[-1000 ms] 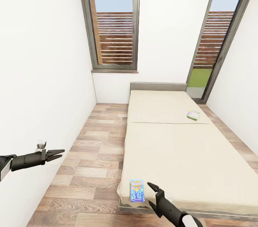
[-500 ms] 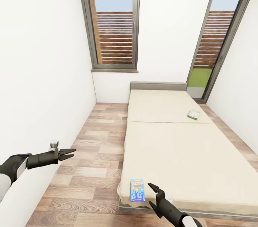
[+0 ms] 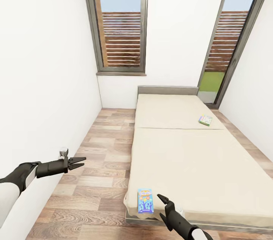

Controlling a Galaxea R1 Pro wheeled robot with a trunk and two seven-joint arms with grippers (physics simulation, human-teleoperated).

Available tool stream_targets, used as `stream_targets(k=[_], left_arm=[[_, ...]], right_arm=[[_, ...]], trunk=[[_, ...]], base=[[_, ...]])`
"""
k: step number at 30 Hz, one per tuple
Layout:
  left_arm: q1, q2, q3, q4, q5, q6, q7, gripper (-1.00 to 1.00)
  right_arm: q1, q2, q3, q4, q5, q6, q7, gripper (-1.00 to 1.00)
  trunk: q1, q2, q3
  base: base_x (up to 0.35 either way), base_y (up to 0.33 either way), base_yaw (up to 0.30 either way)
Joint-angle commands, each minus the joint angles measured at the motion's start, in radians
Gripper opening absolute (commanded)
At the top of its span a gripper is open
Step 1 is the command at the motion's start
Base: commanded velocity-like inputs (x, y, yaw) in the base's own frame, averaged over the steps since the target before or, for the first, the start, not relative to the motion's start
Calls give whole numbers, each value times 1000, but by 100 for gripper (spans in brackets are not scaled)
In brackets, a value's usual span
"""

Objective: Put all the toys in the child's room - the three board games (two on the bed and one on the table), the two jigsaw puzzles on the table, and the tennis ball on the table - inside the toy box on the table in the child's room.

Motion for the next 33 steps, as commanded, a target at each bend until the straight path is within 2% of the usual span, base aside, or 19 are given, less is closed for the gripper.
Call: stream_targets(k=[1,6,16,33], left_arm=[[-1,0,0,0,1,10,-4,100],[-1,2,1,0,1,9,-5,100],[-1,2,-1,0,0,4,-4,100],[-1,2,-3,0,-1,3,-4,100]], right_arm=[[-1,1,-6,2,-3,2,-6,100],[-1,-2,-6,19,-7,-20,-32,100],[-1,-4,-5,37,1,-85,-38,100],[-1,0,-3,54,3,-96,-38,100]], trunk=[[4,-8,-4],[23,-43,-20],[62,-113,-51],[127,-232,-105]], base=[[0,0,0],[0,0,0],[0,0,0],[0,0,0]])
